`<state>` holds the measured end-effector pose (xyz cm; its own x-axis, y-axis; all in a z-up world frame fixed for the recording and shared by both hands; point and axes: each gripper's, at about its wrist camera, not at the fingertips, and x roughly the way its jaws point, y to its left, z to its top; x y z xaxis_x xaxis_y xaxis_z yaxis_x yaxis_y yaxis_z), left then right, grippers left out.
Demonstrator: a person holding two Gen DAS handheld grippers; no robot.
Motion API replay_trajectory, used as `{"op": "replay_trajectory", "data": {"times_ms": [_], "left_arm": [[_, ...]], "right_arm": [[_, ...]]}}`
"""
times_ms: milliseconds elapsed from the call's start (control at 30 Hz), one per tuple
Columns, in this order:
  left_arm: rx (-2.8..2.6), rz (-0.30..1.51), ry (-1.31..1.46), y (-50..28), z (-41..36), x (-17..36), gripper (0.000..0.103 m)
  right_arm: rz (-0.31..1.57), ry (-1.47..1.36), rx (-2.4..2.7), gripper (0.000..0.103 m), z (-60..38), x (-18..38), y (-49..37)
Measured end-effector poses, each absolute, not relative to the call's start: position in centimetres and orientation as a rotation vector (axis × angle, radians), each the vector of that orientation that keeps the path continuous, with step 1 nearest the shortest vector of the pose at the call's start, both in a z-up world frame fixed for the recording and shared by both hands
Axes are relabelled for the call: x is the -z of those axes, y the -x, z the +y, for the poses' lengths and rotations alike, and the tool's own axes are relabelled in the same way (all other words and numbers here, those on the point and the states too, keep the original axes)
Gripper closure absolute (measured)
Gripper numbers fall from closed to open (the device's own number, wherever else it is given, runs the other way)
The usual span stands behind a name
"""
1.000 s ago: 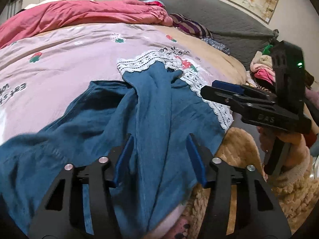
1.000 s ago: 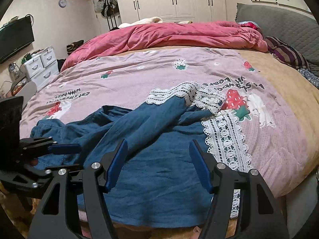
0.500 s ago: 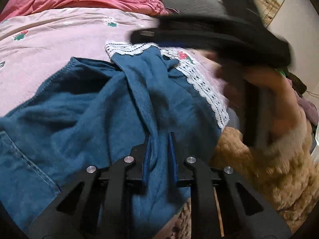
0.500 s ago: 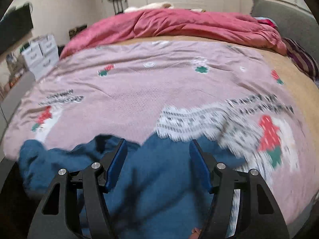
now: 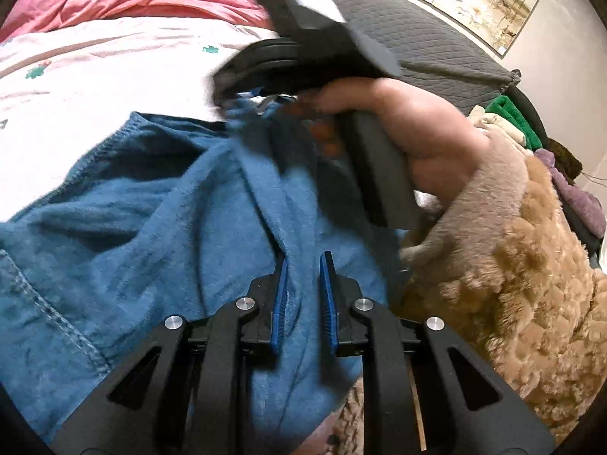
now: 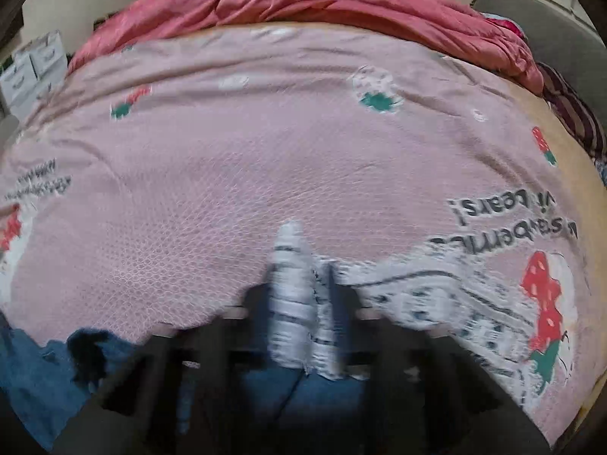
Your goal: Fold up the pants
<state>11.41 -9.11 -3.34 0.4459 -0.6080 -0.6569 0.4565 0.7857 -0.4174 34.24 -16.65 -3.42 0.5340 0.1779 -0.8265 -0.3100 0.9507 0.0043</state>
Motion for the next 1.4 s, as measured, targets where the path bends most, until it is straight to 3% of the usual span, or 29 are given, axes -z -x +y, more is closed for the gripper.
{"op": "replay_trajectory", "data": {"times_ms": [300,400,633,1067,1167,1267,1400], "left_arm": [[0.653,0.876,0.128,-10.9,-9.7,3.4,0.093],[0.655,0.856,0.092,-10.4,-9.9,2.7,0.101],[0.666,0.81,0.023,-8.3,-9.5,0.5,0.102],[0.694,0.841,-0.091,-6.2,-11.5,1.8,0.102],[0.703,0.862,-0.103,-5.9,-12.2,2.6,0.102],[0.709,0.871,-0.116,-5.5,-12.5,3.0,0.102],[0.702,0.872,-0.129,-4.8,-12.6,3.1,0.102]], "right_arm": [[0.796,-0.186,-0.249,0.094,-28.3,-1.9,-26.0],[0.779,-0.277,-0.215,0.094,-31.3,-2.0,-23.5],[0.773,-0.497,-0.209,0.094,-36.2,-0.1,-16.7],[0.899,-0.569,-0.156,0.093,-38.4,4.6,-11.1],[0.904,-0.577,-0.151,0.088,-38.8,4.9,-10.8],[0.912,-0.588,-0.145,0.076,-39.4,5.2,-10.5],[0.909,-0.593,-0.138,0.079,-40.2,5.5,-10.3]]}}
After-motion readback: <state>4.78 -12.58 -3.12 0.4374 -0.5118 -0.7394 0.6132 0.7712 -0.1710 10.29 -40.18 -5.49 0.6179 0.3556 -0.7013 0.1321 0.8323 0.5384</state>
